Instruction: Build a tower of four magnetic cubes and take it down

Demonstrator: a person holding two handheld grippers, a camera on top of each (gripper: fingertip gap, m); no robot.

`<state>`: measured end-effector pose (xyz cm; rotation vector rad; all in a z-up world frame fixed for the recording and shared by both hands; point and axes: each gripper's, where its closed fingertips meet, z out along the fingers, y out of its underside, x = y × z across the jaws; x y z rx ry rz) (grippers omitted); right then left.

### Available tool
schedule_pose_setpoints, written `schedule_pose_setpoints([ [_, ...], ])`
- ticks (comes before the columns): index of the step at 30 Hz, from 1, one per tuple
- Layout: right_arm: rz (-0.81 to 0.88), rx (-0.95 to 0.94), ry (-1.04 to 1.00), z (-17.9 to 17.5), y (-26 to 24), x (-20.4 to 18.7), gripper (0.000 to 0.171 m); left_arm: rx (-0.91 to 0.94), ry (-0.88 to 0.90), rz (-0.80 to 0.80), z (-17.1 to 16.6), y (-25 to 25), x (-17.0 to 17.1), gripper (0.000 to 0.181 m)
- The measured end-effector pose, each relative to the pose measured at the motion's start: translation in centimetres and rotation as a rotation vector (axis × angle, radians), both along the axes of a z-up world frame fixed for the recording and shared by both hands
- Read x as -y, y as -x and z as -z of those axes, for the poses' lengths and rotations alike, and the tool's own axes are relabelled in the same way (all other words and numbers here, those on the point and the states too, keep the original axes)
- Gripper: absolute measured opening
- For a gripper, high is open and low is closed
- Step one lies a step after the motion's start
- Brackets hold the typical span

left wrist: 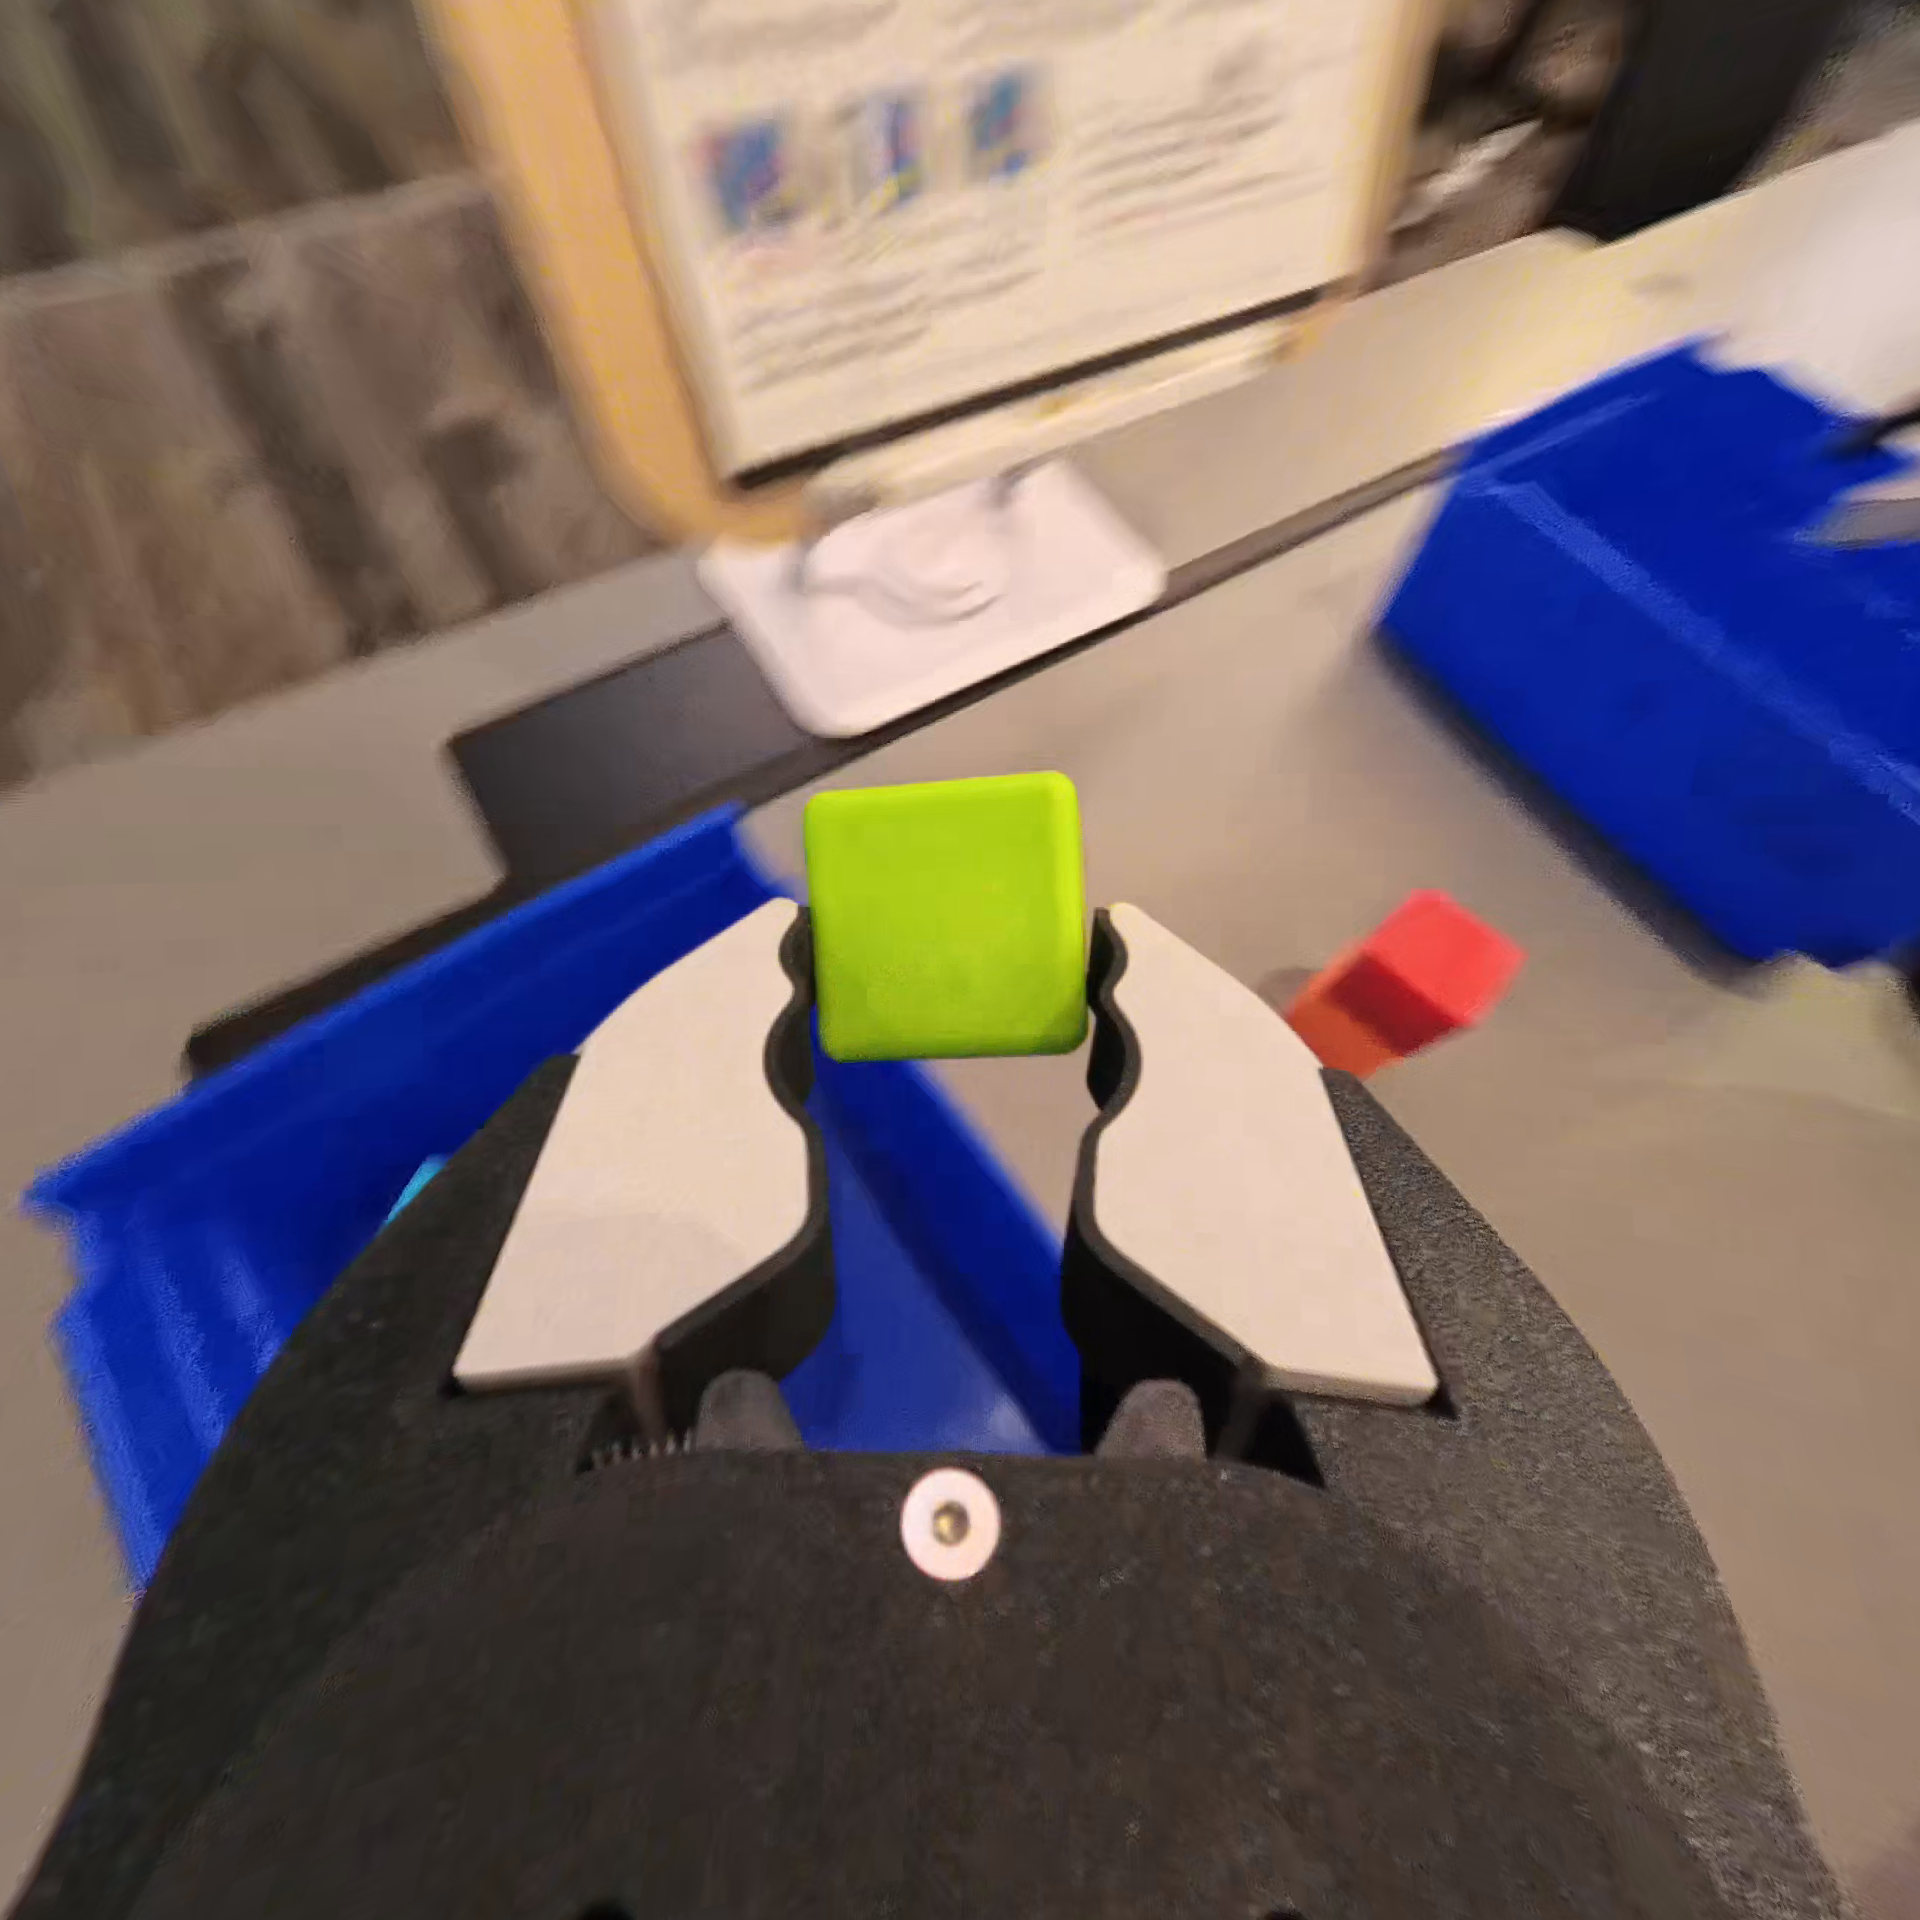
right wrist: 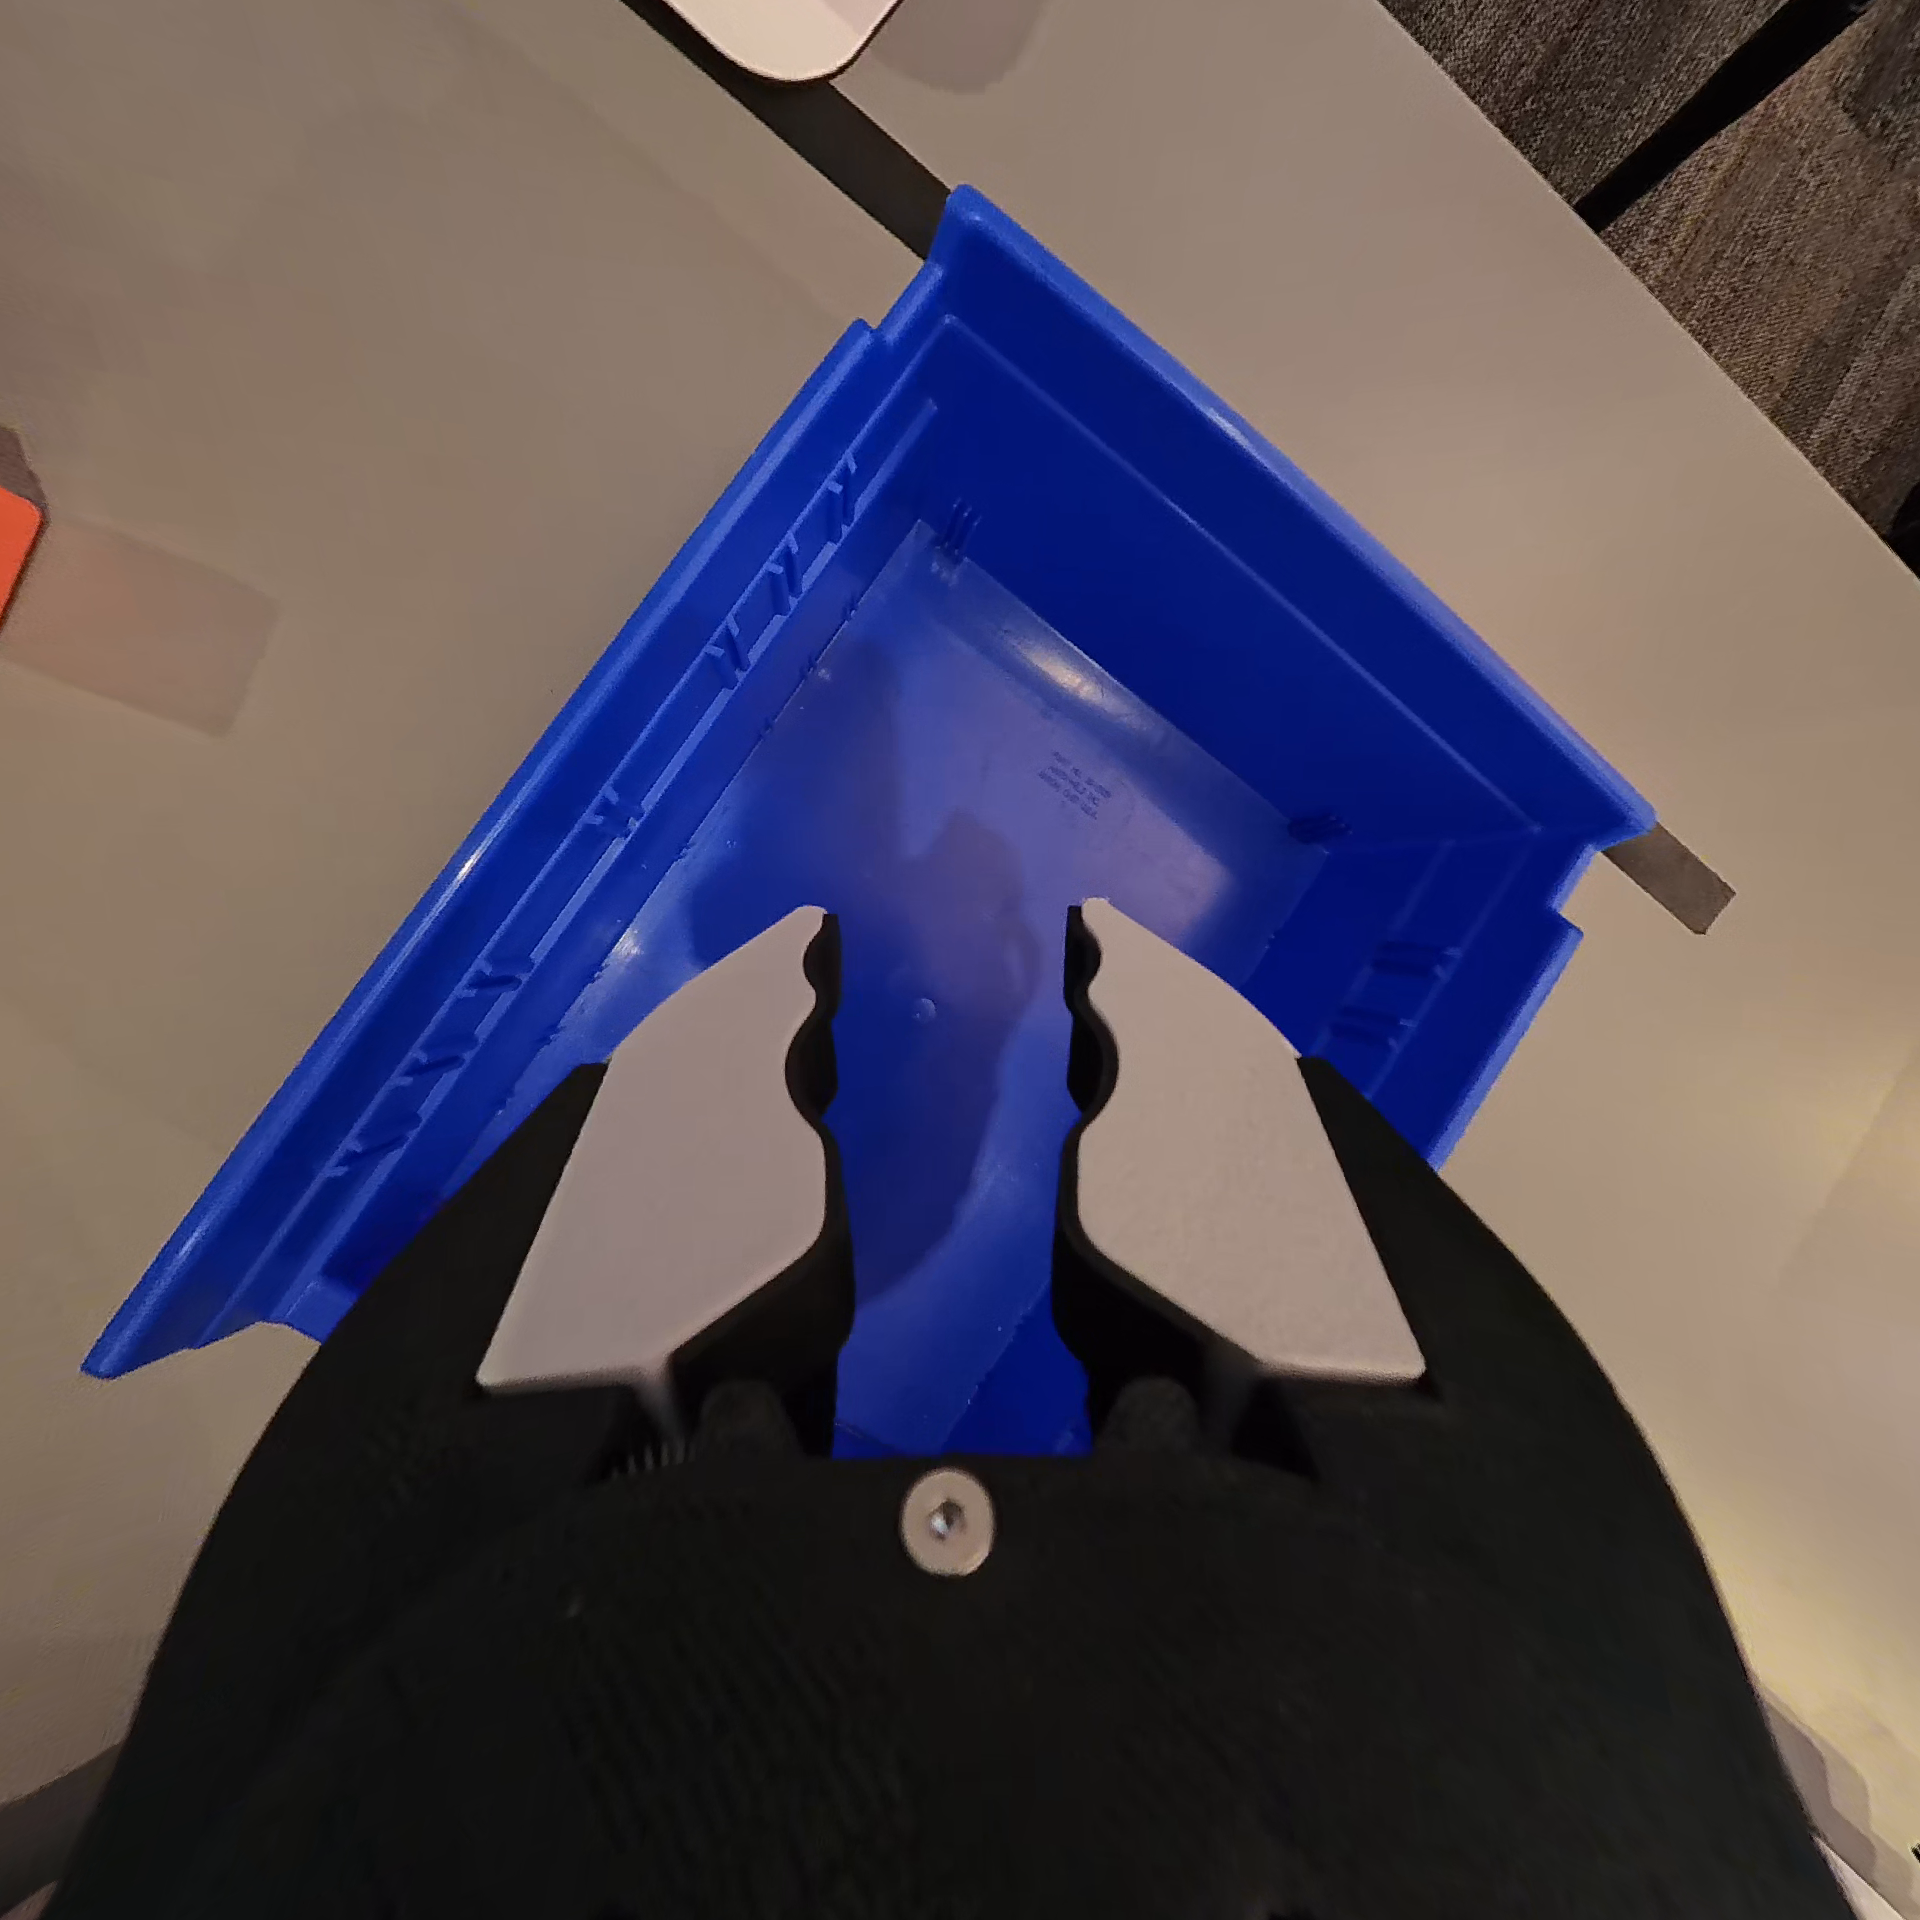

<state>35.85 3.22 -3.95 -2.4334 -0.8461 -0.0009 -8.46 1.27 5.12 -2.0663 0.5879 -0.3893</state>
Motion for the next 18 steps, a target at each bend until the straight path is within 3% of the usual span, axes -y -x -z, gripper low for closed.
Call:
schedule_pose_setpoints([
  [3,-0.004,-0.001,-0.003,-0.1,0.0,0.1,0.043,0.003,-0.112,0.303,-2.0,-7.3,3.5,0.05],
  [6,-0.017,-0.004,-0.003,-0.2,0.3,0.3,0.043,-0.072,-0.141,0.525,-0.3,-13.6,5.8,0.05],
  [10,-0.04,0.007,-0.001,-0.2,0.5,0.5,0.043,-0.314,-0.133,0.558,4.2,-16.5,5.3,0.05],
  [18,-0.049,0.011,0.009,0.1,0.5,0.5,0.043,-0.418,-0.028,0.656,9.3,-18.2,5.4,0.05],
])
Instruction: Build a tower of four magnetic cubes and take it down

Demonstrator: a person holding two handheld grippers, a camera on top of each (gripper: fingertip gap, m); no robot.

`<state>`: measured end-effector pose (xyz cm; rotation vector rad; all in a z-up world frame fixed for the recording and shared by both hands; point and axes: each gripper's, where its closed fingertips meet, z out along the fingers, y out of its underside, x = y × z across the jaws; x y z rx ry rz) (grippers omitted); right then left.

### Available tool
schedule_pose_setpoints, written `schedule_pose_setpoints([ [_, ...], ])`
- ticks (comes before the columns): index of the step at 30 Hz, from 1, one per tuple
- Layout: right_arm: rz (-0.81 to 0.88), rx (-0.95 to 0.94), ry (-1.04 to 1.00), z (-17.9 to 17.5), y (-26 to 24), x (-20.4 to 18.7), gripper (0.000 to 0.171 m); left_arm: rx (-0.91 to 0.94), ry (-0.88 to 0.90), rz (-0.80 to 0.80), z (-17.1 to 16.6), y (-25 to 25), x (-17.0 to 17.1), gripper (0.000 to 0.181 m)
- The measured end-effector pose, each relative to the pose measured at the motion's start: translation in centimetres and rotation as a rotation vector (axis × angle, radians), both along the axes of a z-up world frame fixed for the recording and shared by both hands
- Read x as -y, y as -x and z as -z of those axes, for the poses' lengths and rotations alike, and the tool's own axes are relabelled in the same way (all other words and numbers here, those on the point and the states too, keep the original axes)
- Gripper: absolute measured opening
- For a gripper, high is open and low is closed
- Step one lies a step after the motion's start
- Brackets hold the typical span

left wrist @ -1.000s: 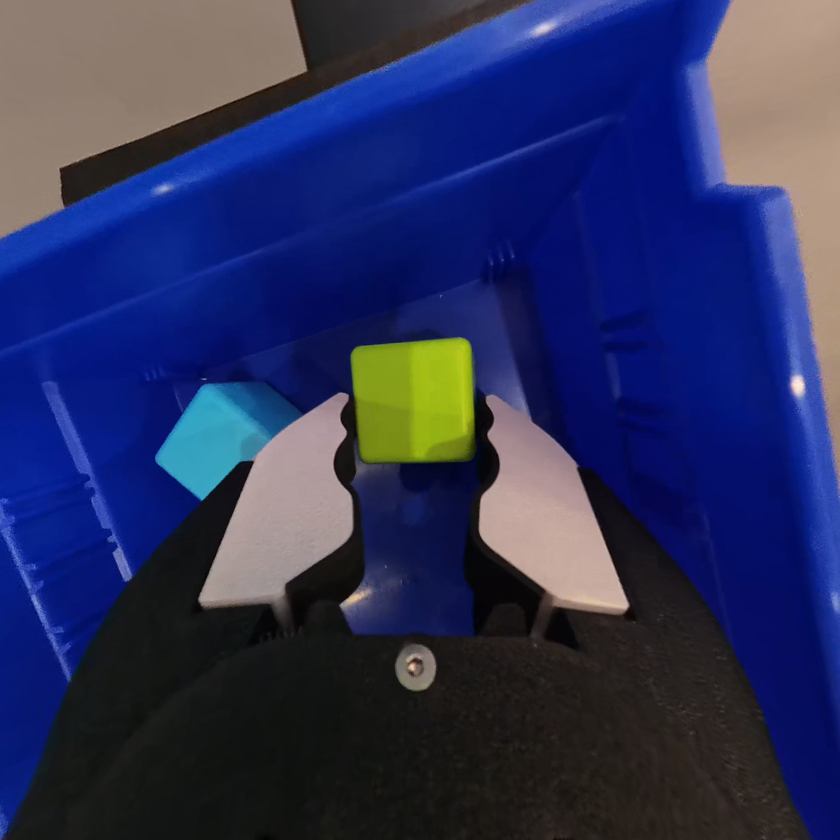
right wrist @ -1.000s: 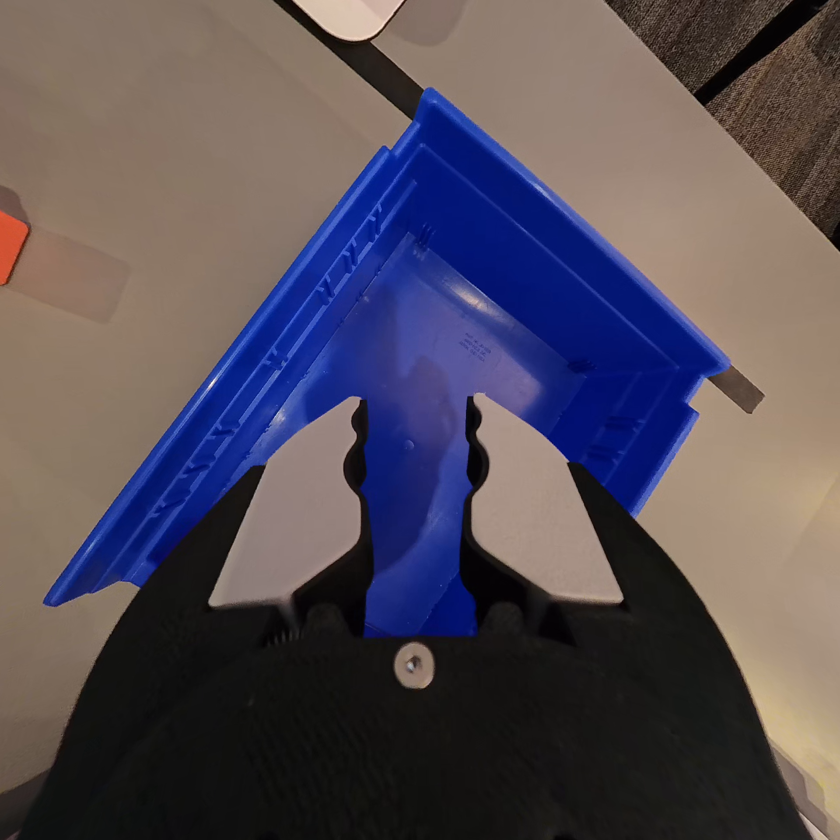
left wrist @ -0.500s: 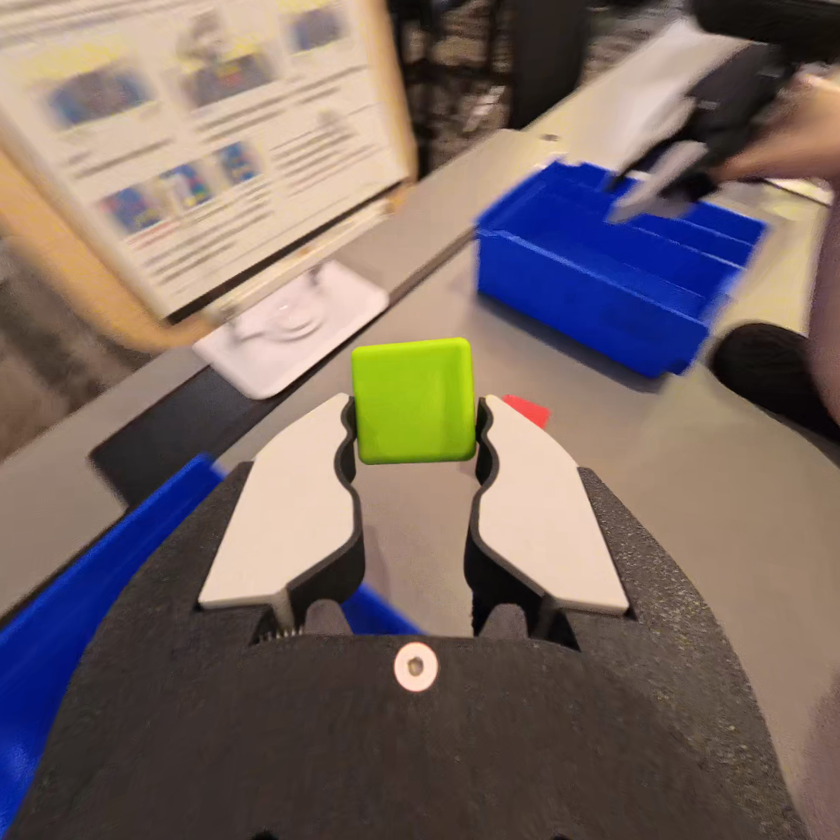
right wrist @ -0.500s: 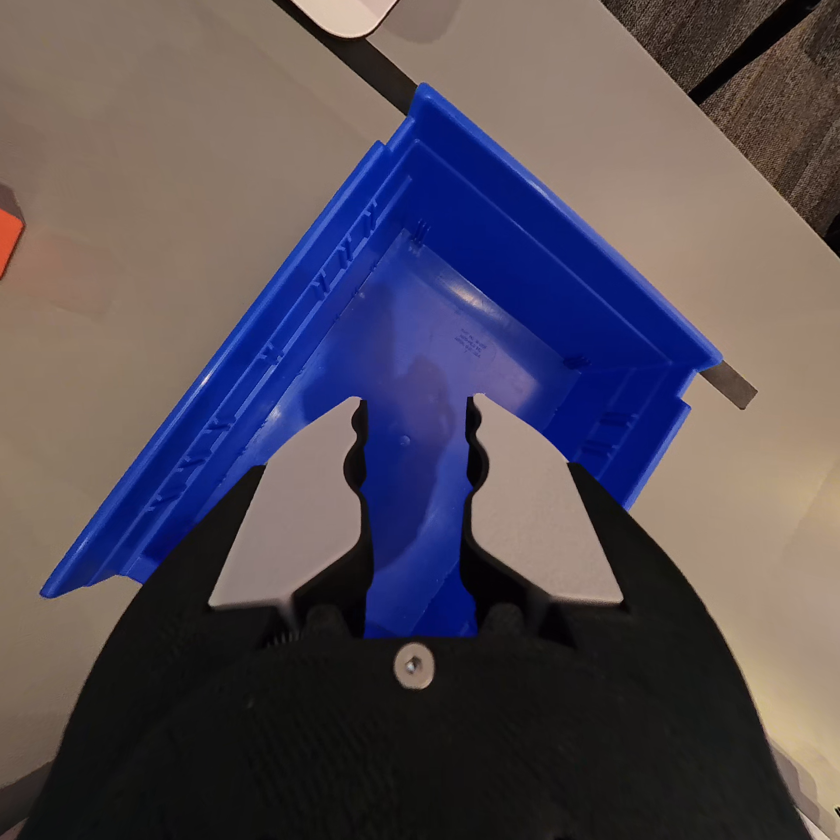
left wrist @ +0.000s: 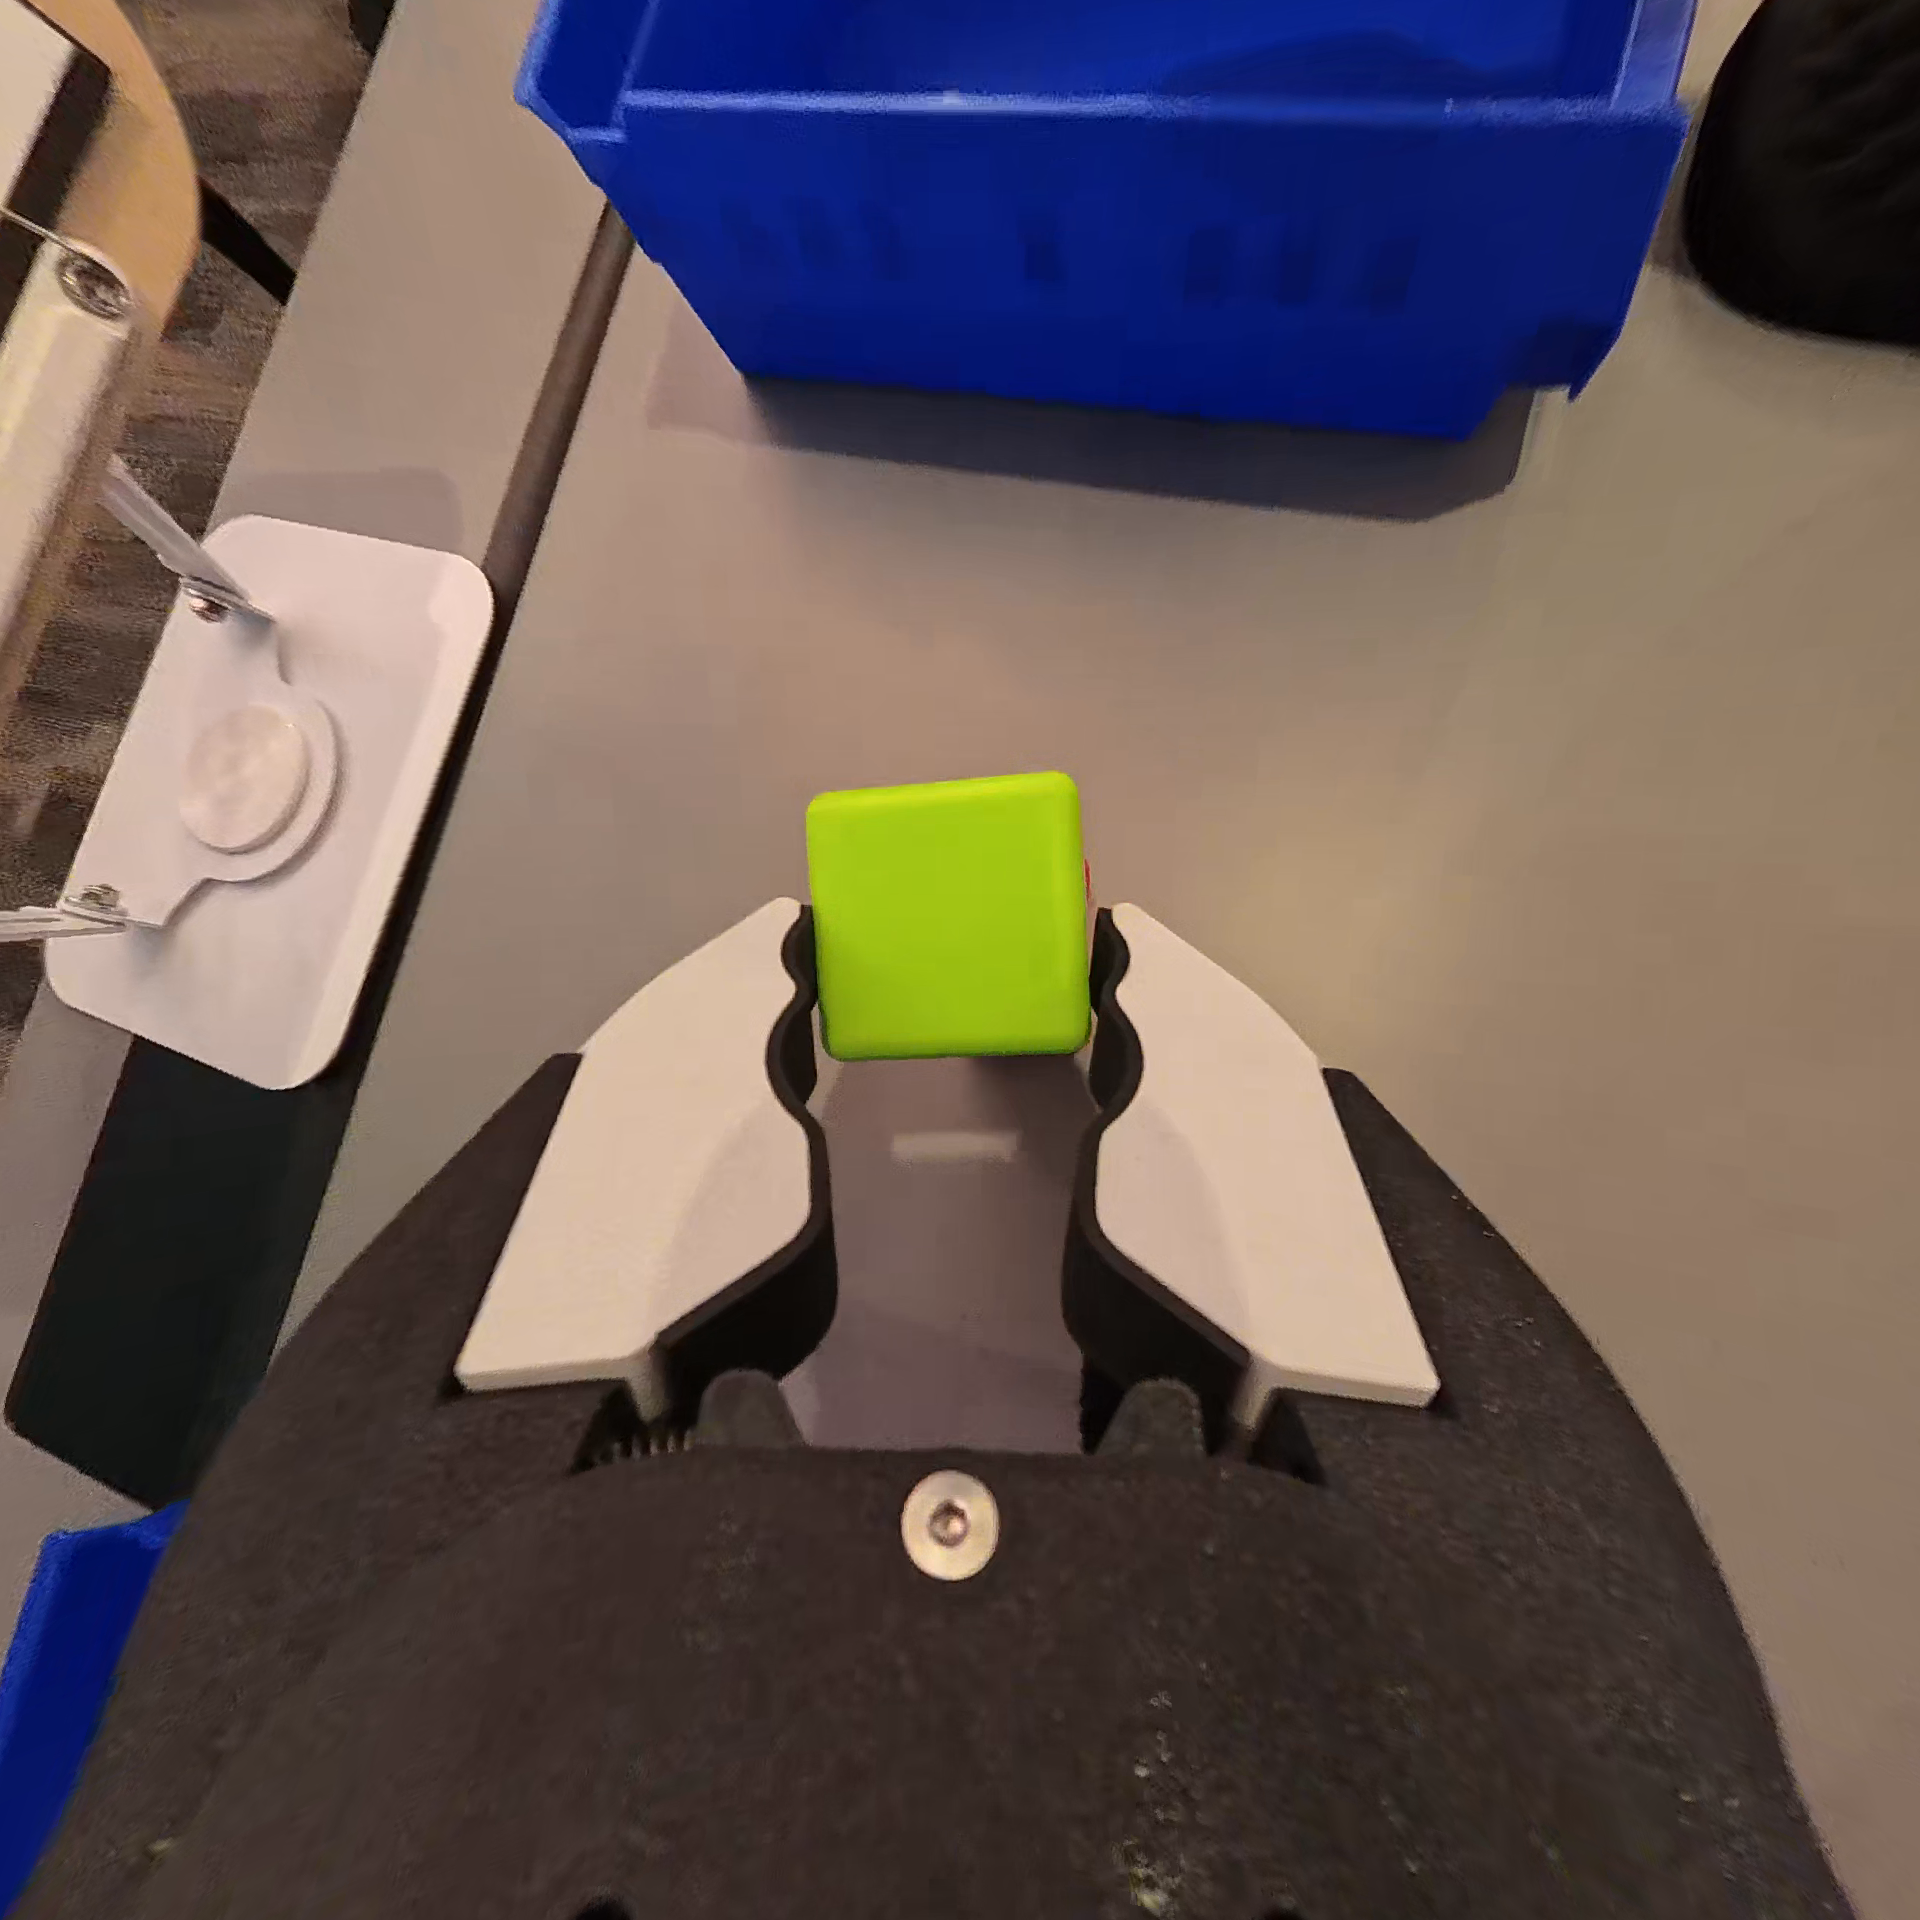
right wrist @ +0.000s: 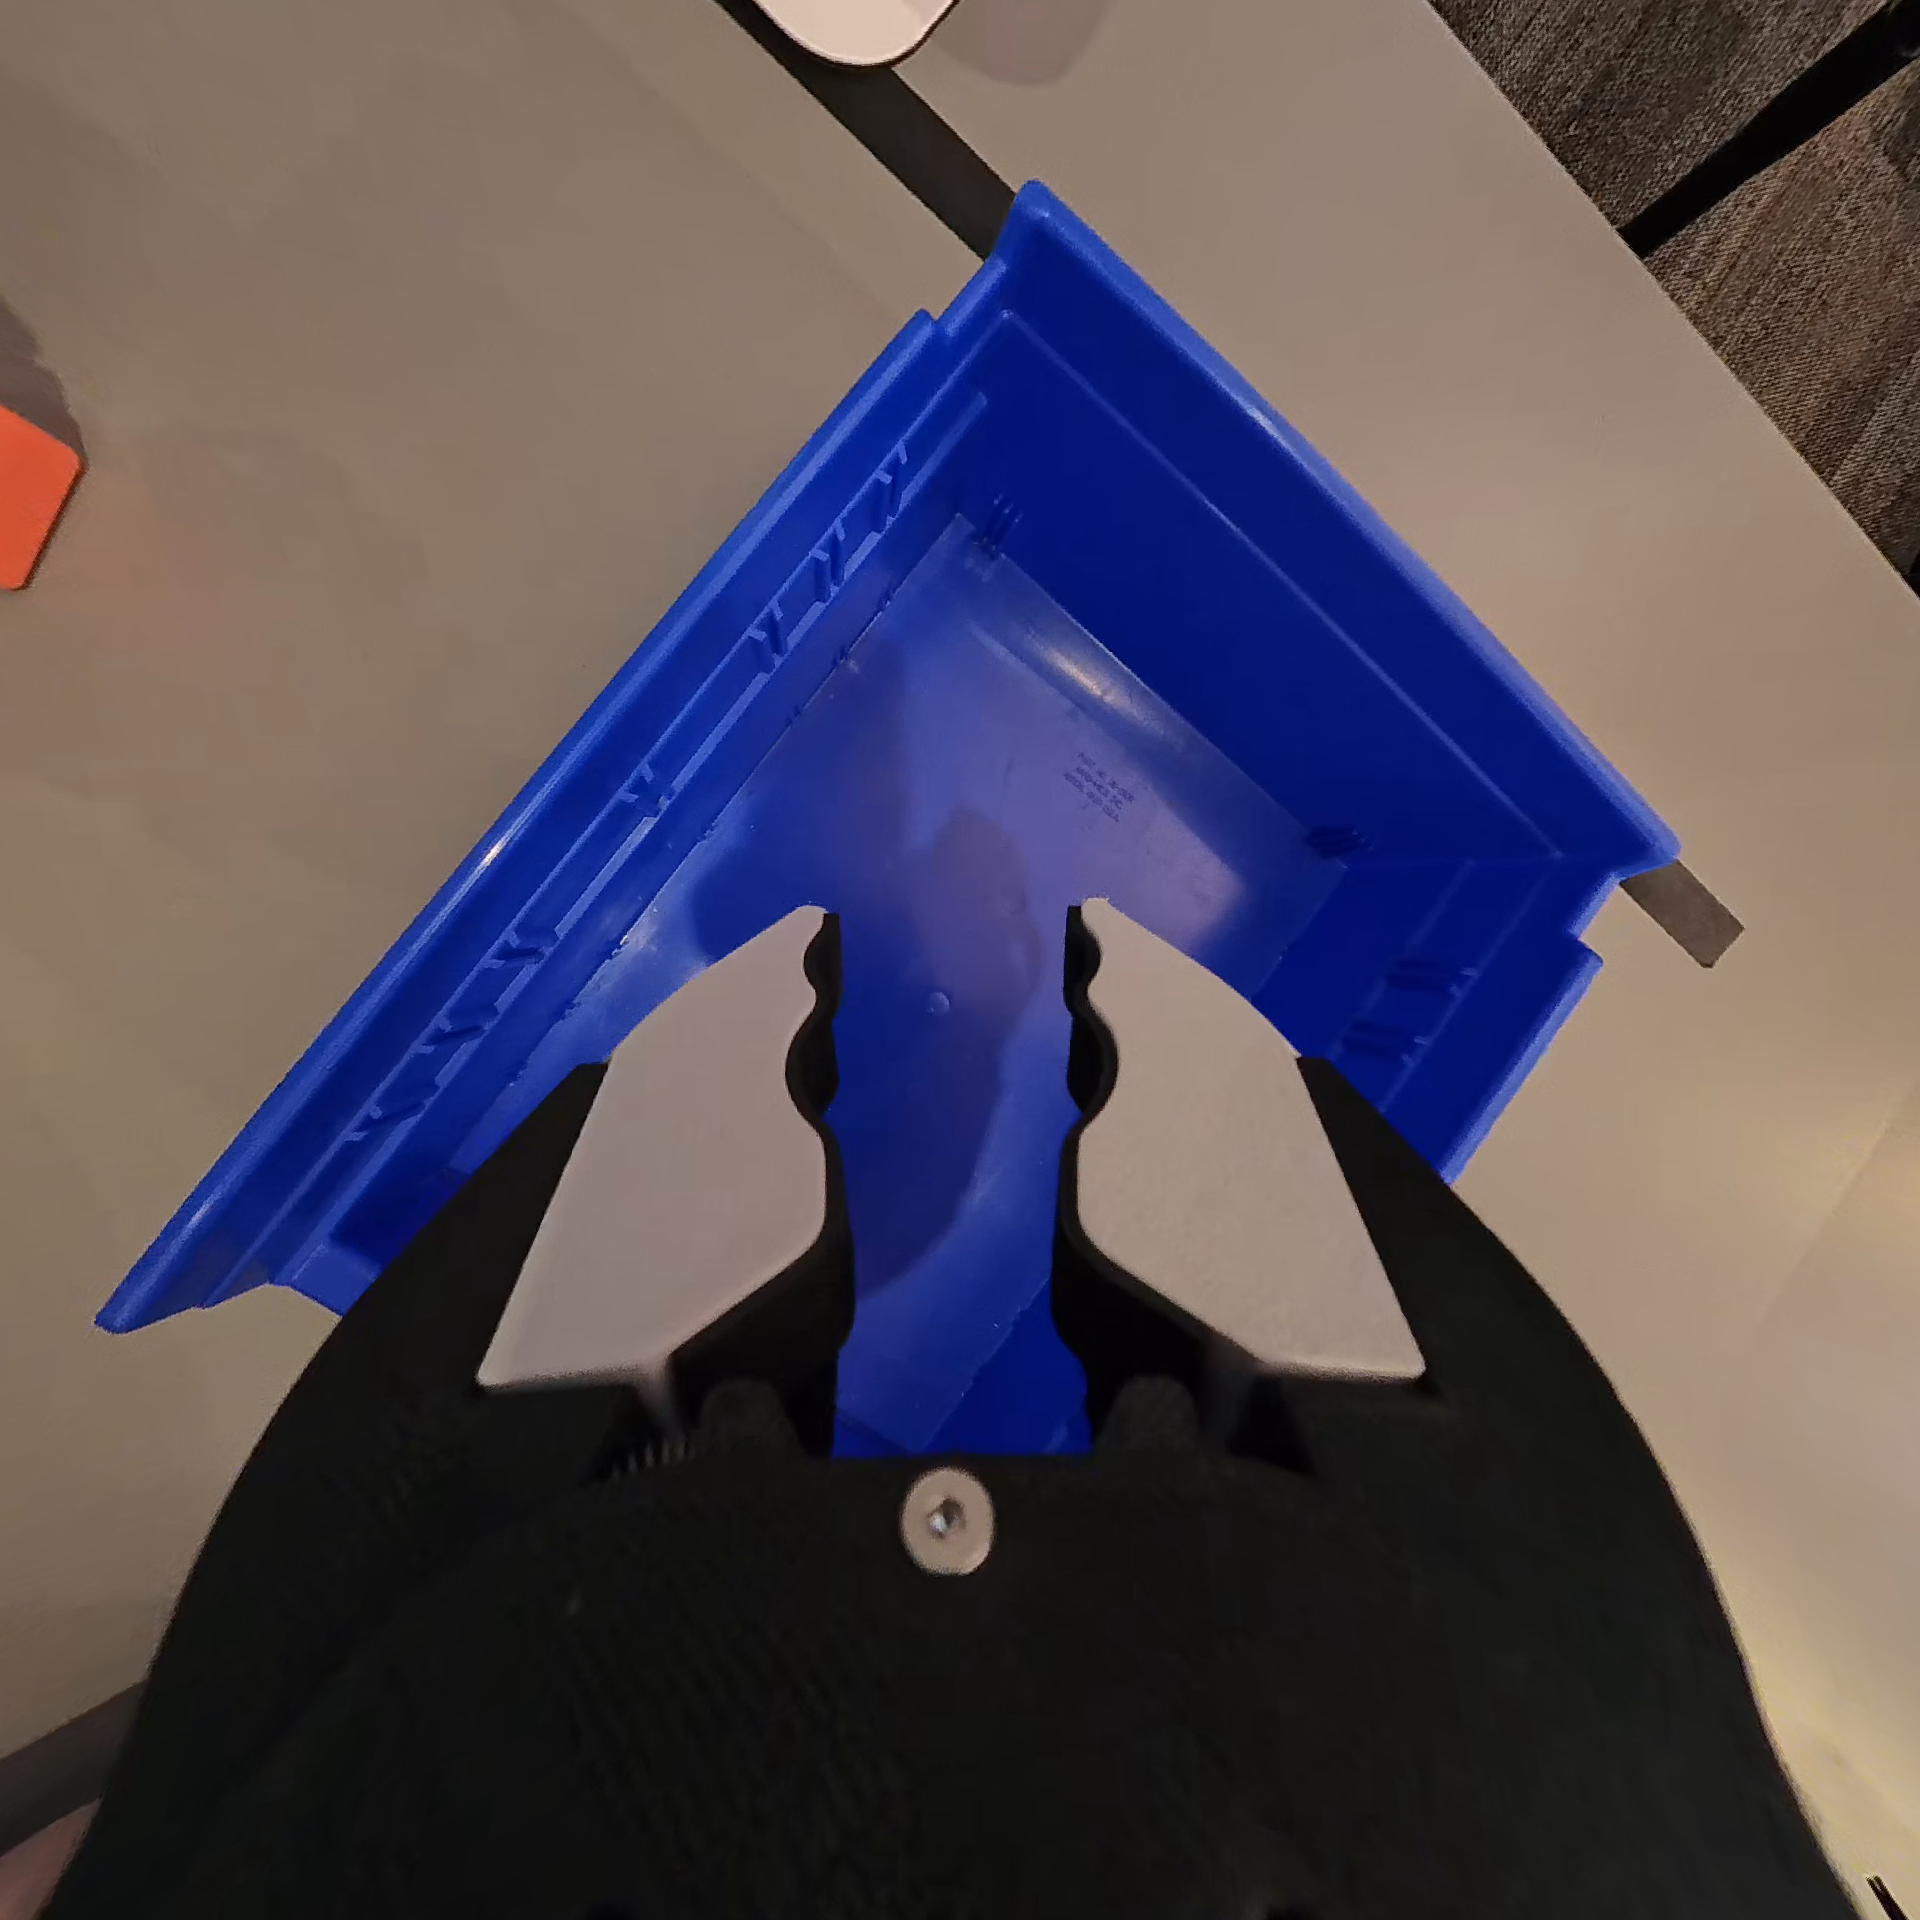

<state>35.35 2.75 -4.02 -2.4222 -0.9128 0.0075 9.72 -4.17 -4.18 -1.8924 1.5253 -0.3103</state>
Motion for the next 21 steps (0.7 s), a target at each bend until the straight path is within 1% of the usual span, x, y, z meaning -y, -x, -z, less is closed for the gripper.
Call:
schedule_pose_setpoints([
  [10,0.0,0.002,0.015,0.3,-0.2,0.1,0.043,-0.062,0.018,0.02,1.7,0.0,0.0,0.05],
  [16,-0.006,0.01,0.027,0.5,-0.1,0.2,0.043,-0.028,0.033,0.009,1.8,-0.5,-0.2,0.05],
  [19,-0.008,0.012,0.03,0.6,-0.1,0.2,0.043,0.043,0.016,-0.006,0.5,-0.8,-0.4,0.052],
  [21,-0.011,0.013,0.031,0.6,-0.1,0.2,0.043,0.111,-0.02,-0.038,-2.1,-0.2,-0.6,0.06],
])
